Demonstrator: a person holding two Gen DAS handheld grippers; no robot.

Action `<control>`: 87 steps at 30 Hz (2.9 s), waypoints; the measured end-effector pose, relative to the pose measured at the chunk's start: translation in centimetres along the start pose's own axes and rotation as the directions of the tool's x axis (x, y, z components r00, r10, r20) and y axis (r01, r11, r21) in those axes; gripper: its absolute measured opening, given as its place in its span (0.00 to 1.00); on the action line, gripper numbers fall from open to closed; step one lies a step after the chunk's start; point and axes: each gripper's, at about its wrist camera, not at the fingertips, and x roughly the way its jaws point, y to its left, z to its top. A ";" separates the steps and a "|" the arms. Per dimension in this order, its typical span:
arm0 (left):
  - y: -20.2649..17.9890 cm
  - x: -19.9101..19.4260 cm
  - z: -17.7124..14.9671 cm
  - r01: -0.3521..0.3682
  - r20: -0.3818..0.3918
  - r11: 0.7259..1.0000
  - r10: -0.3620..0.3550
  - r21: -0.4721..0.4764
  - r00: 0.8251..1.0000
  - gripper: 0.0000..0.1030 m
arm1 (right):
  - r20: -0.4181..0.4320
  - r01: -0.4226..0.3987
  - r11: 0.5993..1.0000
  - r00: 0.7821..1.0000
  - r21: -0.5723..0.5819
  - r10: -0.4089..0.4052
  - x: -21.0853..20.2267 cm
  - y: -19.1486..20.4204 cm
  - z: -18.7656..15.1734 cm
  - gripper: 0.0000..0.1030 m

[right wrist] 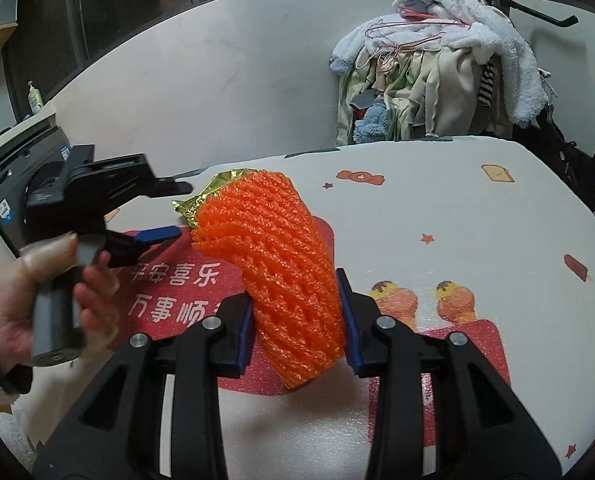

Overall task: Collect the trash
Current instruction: 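Grasp the orange foam net with the right tool while the left tool grasps the gold foil wrapper, then carry the gold foil wrapper and orange foam net down over the brown bin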

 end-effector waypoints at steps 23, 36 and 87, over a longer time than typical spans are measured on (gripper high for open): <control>-5.3 -14.3 -4.5 -0.094 0.072 0.862 0.067 0.499 0.995 0.03 | 0.010 0.068 0.994 0.998 -0.080 -0.067 -2.6 2.3 0.2 0.37; -1.9 -27.7 -15.8 -0.070 0.049 0.773 0.050 0.631 0.998 0.03 | 0.048 0.013 0.997 0.999 -0.077 -0.009 -13.5 8.1 -3.6 0.37; 6.5 -34.6 -36.1 -0.121 0.035 0.639 0.145 0.759 0.989 0.84 | -0.060 -0.056 0.996 0.997 -0.068 0.052 -23.0 11.4 -19.6 0.37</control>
